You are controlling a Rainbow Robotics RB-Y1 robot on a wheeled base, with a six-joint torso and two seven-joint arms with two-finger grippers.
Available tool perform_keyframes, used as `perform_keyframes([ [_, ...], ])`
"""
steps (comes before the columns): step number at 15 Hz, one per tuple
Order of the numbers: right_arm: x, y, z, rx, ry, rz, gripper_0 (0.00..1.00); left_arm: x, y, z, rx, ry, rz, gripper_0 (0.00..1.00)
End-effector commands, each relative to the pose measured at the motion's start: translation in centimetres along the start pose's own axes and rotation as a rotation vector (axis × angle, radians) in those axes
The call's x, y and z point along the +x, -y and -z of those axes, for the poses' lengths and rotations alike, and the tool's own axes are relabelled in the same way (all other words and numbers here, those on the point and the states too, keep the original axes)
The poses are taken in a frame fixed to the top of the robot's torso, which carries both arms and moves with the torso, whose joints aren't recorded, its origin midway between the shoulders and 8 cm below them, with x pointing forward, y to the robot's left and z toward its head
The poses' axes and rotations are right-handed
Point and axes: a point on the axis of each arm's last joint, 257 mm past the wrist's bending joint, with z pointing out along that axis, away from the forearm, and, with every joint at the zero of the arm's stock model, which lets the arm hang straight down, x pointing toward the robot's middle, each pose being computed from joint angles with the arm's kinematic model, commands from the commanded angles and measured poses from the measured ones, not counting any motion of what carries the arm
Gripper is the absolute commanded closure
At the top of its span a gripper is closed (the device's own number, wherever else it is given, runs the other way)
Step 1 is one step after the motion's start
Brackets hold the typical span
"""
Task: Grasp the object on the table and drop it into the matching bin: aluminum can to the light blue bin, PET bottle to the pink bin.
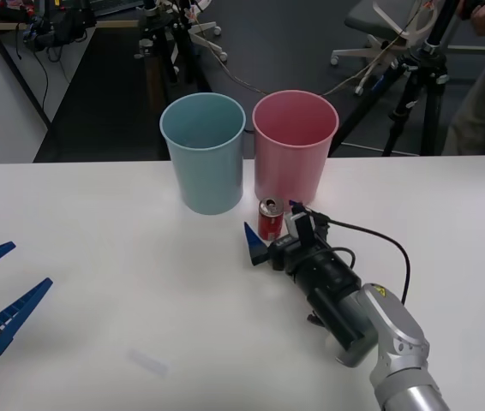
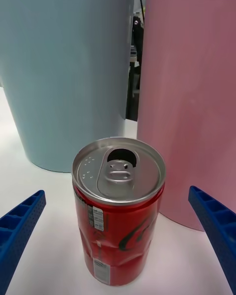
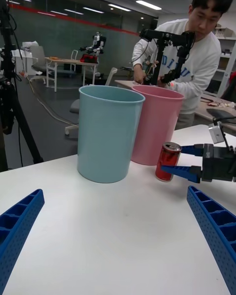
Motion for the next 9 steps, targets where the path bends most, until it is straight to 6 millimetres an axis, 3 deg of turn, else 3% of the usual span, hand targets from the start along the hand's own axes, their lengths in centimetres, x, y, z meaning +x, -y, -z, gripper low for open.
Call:
perform_keyframes([
  [1, -0.11, 0.05, -0.37, 0.01, -0.009, 0.004, 0.0, 0.0, 0.0, 0.0, 0.0, 0.0, 0.0, 0.0],
  [9, -0.33, -0.57, -0.59, 0.007, -0.006, -0.029, 0.0, 0.0, 0.0, 0.0, 0.0, 0.0, 0.0, 0.0],
])
